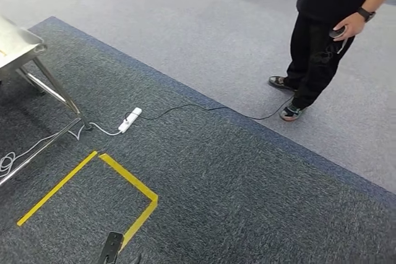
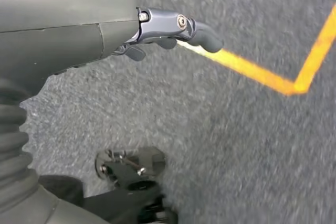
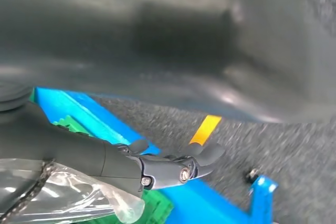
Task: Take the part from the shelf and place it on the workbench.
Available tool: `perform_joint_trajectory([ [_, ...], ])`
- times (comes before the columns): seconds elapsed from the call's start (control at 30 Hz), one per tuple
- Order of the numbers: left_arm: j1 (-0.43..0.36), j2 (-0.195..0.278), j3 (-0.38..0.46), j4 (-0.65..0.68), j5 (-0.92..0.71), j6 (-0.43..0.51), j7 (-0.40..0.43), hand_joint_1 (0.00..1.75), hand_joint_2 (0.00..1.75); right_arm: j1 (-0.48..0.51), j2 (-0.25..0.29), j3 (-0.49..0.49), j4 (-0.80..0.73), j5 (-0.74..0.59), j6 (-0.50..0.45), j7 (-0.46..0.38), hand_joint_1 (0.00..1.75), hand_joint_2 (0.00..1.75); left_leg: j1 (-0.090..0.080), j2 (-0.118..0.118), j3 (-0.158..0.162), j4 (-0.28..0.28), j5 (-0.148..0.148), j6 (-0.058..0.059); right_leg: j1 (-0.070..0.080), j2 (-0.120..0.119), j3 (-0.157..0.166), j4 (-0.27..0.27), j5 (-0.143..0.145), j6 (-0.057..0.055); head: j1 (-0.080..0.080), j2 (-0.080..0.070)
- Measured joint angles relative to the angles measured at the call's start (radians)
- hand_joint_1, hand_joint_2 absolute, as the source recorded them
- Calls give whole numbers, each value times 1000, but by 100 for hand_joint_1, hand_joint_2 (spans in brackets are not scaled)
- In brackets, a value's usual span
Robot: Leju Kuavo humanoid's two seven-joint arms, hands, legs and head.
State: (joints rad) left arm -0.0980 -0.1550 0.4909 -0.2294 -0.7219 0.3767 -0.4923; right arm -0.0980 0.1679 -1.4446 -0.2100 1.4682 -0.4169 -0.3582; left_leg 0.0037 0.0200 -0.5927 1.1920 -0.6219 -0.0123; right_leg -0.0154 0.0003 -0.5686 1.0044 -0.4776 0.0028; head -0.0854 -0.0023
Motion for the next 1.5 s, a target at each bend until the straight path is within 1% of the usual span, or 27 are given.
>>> perform_joint_trajectory([
  [0.03,2,0,3,1,3,-17,8,0,175,-1,0,0,0,0,1,1,0,0,0,-8,-28,63,-23,1,2,14,-2,0,1,-2,0,0],
  [0.07,4,1,6,1,5,-31,15,0,175,0,-1,0,0,0,1,1,0,0,0,-11,-44,96,-27,4,3,29,-3,1,2,-3,0,0],
  [0.1,5,1,8,2,6,-41,21,0,175,2,-1,0,0,0,2,2,0,0,0,-13,-44,92,-10,8,5,44,-3,1,3,-4,0,0],
  [0.17,6,2,11,2,7,-51,27,0,175,5,-1,1,0,1,4,2,0,0,-2,-37,2,-18,67,20,6,72,-1,1,5,-2,0,0],
  [0.23,6,6,13,2,6,-58,30,0,175,3,0,4,0,1,7,3,0,0,-2,-94,48,-138,121,32,5,98,-6,5,7,5,1,0],
  [0.3,6,8,13,2,5,-62,32,0,175,2,1,8,0,1,9,4,0,0,-4,-118,60,-179,125,36,0,122,-18,6,14,18,0,0],
  [0.33,6,7,13,2,5,-62,32,0,175,4,1,9,0,1,9,5,0,0,-5,-107,62,-187,126,36,-3,134,-25,2,18,26,-1,0],
  [0.37,6,6,13,2,5,-63,32,0,175,7,1,9,0,1,9,5,0,0,-4,-95,65,-195,131,38,-3,128,-32,5,18,31,0,0],
  [0.43,6,5,13,2,6,-63,29,0,175,9,1,9,0,1,9,6,0,0,-1,-65,73,-213,142,45,1,77,-62,53,-14,39,3,0],
  [0.5,9,5,14,2,8,-65,25,0,175,6,1,10,0,1,10,6,0,0,-4,-31,74,-219,145,50,1,21,-119,174,-80,47,6,0],
  [0.57,11,5,14,2,9,-68,22,0,175,6,1,11,0,1,11,6,0,0,-6,2,73,-219,144,51,-3,7,-161,269,-113,56,6,0],
  [0.6,11,5,14,2,10,-69,20,0,175,7,0,11,0,0,11,6,0,0,-6,17,73,-218,143,50,-5,3,-155,265,-103,59,6,0],
  [0.67,10,4,14,2,10,-70,16,0,175,10,-1,12,0,0,11,6,0,0,-5,42,75,-215,139,44,-8,-22,-85,153,-47,64,6,0],
  [0.73,10,5,14,2,10,-70,14,0,175,7,-2,13,0,0,11,5,0,0,-9,63,76,-207,130,32,-6,-64,-12,32,-11,56,6,0],
  [0.77,9,5,14,2,10,-70,13,0,175,6,-2,14,0,0,11,5,0,0,-12,72,77,-204,128,26,-4,-75,5,5,-6,49,4,0],
  [0.83,7,5,14,2,10,-70,12,0,175,6,-2,14,0,0,10,5,0,0,-12,89,81,-202,126,15,-1,-61,6,-1,-3,32,0,0],
  [0.9,4,4,14,2,11,-70,11,0,175,9,-2,14,0,0,10,5,0,0,-7,67,77,-185,108,4,-2,-42,4,-5,3,18,-1,0],
  [0.97,5,4,14,2,11,-70,10,0,175,7,-2,14,0,0,10,5,0,0,-1,15,40,-93,48,-4,-4,-20,2,-9,10,5,-4,0],
  [1.03,9,4,14,2,11,-70,9,0,175,4,-2,14,0,0,10,5,0,0,0,-9,-20,44,-15,-5,-1,7,-2,-9,13,-1,-6,0],
  [1.07,11,4,15,2,11,-70,9,0,175,5,-3,14,0,0,10,5,0,0,0,-11,-39,85,-23,-3,1,21,-3,-8,14,-2,-6,0],
  [1.1,11,4,15,2,11,-70,8,0,175,7,-3,14,0,0,10,5,0,0,0,-13,-42,87,-9,-1,3,36,-4,-8,16,-2,-6,0],
  [1.17,11,4,15,2,11,-70,6,0,175,9,-3,15,0,0,10,5,0,0,-1,-30,1,-14,62,9,4,64,-3,-7,18,0,-5,0],
  [1.23,10,6,15,2,11,-70,5,0,175,8,-2,15,0,1,10,4,0,0,-1,-83,54,-141,116,20,4,89,-8,-4,21,6,-5,0],
  [1.3,9,7,15,2,12,-68,3,0,175,8,-1,15,0,1,11,4,0,0,-3,-111,72,-191,125,25,1,112,-18,-3,28,18,-5,0],
  [1.37,7,5,15,2,12,-65,1,0,175,11,-1,15,0,1,10,3,0,0,-4,-90,74,-201,131,31,-3,123,-30,-3,33,31,-4,0],
  [1.43,5,4,15,2,12,-63,-4,0,175,12,-2,15,0,0,10,4,0,0,-1,-63,77,-216,142,41,0,80,-57,39,4,39,0,0],
  [1.5,7,4,15,2,12,-63,-7,0,175,7,-3,16,0,0,10,3,0,0,-2,-31,77,-222,146,47,2,23,-112,155,-63,45,4,0],
])
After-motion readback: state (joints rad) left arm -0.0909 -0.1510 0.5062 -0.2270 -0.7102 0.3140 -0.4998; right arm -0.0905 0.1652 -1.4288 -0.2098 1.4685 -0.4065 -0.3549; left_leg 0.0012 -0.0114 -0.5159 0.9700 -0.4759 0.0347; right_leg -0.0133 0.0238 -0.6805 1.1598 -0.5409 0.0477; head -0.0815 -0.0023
